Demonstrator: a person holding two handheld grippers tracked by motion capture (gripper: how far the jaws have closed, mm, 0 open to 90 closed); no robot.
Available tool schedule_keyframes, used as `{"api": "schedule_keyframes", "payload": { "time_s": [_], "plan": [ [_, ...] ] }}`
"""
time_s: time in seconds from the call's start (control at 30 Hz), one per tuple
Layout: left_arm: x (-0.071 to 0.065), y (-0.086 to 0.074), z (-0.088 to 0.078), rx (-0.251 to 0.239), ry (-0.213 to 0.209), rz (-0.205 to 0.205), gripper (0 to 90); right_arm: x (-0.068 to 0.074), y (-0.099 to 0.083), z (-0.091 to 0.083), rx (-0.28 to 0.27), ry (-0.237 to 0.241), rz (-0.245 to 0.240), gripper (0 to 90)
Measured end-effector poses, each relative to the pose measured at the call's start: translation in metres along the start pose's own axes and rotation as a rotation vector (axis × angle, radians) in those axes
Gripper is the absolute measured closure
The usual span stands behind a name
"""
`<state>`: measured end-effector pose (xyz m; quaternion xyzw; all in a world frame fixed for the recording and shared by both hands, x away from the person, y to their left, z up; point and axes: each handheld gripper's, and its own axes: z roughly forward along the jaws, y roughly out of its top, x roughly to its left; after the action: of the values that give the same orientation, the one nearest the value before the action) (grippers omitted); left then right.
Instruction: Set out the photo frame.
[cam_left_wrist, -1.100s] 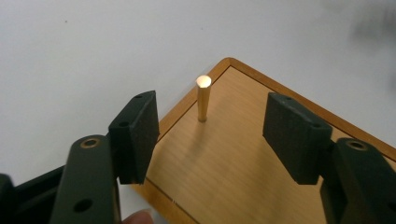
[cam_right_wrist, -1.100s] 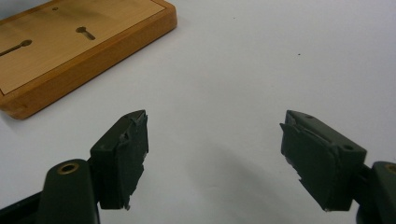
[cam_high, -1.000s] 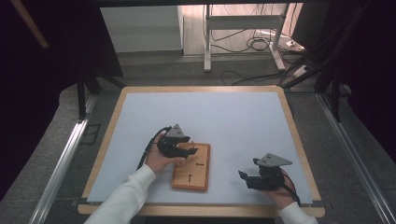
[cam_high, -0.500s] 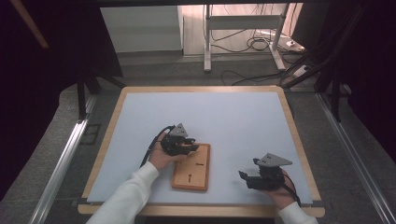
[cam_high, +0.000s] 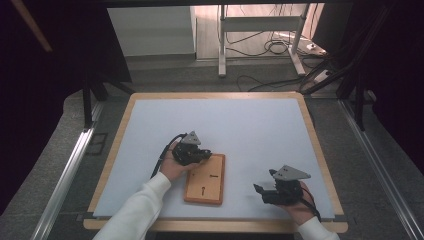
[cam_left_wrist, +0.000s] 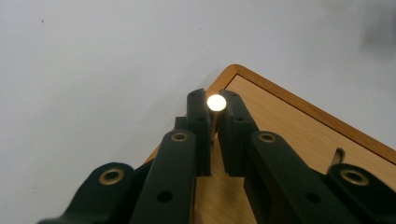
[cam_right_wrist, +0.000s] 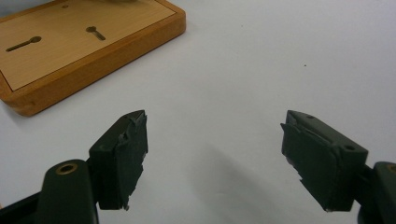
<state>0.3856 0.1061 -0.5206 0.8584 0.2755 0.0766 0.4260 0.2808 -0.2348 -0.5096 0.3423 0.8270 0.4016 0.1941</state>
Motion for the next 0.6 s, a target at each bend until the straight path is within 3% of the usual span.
{"api": "schedule_keyframes", "payload": {
  "time_s": [0.4,0.6],
  "plan": [
    [0.007,0.004,0.000,0.037,-0.051,-0.048,83.8,0.018,0.008,-0.002,-0.033,0.026,-0.069,20.9],
    [0.011,0.005,-0.001,0.046,-0.074,-0.050,83.4,0.037,0.013,0.001,-0.023,0.041,-0.160,18.6]
  ]
}}
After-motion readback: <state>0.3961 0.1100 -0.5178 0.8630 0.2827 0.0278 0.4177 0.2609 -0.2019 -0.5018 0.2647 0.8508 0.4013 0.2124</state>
